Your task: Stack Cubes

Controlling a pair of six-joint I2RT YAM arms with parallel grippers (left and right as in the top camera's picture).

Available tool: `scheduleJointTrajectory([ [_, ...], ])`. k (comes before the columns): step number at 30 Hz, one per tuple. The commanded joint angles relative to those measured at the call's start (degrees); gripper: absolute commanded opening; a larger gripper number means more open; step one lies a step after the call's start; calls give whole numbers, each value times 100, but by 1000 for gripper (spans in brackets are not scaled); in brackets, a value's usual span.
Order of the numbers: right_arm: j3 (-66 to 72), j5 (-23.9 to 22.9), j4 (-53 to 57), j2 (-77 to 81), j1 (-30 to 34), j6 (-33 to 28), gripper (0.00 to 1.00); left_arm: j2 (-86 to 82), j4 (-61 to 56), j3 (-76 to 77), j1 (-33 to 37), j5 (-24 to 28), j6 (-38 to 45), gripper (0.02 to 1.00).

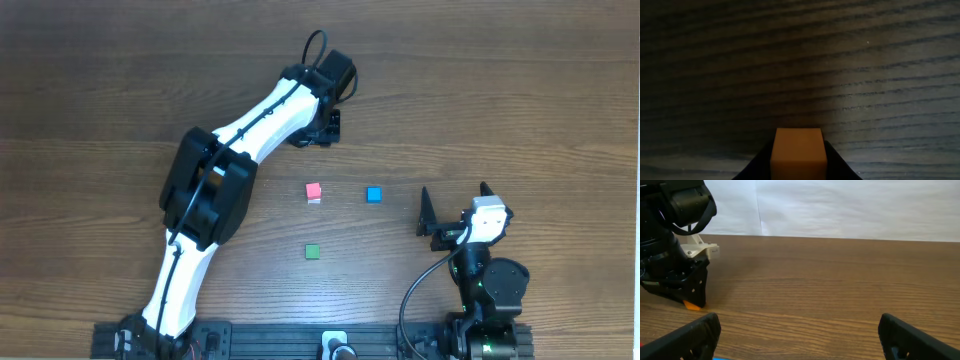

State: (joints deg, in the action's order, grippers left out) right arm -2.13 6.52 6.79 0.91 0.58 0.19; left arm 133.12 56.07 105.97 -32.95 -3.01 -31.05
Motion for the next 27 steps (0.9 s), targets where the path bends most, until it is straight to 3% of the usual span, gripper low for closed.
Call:
scheduleJointTrajectory([
  [1, 55, -39, -22, -57, -42, -7, 991, 76, -11, 61, 61, 59, 17, 196],
  [11, 55, -39, -22, -57, -42, -4, 991, -769, 428, 61, -116, 57, -420, 128],
  [21, 55, -39, -22, -57, -42, -4, 993, -2039, 1635, 2, -885, -245, -1534, 108],
  [27, 55, -39, -22, -57, -42, -4, 991, -2267, 1537, -564, -1340, -411, -2116, 110],
])
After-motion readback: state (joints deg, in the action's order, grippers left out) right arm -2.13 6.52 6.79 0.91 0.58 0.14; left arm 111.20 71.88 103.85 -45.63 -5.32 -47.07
